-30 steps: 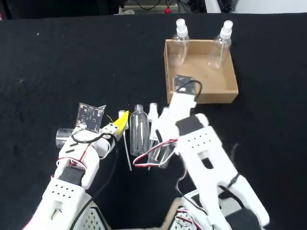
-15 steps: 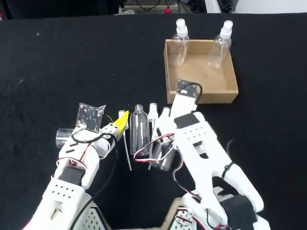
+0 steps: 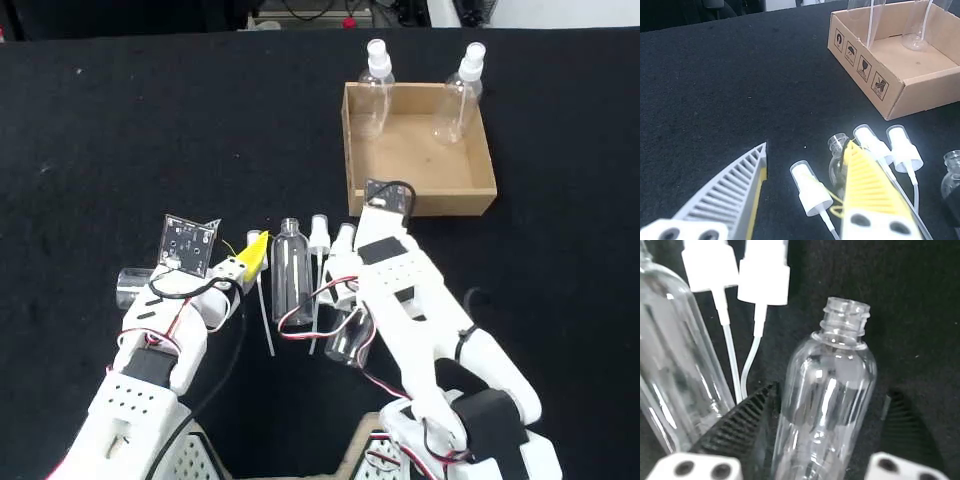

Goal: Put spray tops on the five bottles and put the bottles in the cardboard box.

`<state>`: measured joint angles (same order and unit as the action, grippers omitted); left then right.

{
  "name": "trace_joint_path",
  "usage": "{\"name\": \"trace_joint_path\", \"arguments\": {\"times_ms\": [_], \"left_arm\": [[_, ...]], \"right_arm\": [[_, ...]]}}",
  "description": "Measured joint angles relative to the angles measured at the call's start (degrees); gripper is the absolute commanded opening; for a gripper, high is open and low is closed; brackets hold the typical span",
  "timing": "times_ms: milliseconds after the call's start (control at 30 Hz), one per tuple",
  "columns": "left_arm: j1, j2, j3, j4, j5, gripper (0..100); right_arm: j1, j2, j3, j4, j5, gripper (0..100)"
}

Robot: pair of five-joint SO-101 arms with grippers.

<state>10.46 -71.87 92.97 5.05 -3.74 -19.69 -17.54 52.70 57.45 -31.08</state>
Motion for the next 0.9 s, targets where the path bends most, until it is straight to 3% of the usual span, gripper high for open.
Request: {"name": "trace_joint_path", "arguments": {"times_ms": [100,233,433,633,900], "left_arm": [[0.0,0.0,0.0,0.0,0.0,24],[0.0,0.0,0.0,0.0,0.0,24],[0.0,0.0,0.0,0.0,0.0,24],[0.0,0.0,0.0,0.0,0.0,24],[0.0,0.0,0.0,0.0,0.0,24]], "right_arm": [[0.2,0.0,0.0,-0.2,1.4,0.7],[1.3,0.0,0.0,-0.3,7.6,2.8],[12.3,0.0,-6.0,6.0,19.3,3.1],[24.1,0.0,-18.0,19.2,47.3,3.0],[42.5,0.0,-22.3,20.6,92.7,3.2]]}}
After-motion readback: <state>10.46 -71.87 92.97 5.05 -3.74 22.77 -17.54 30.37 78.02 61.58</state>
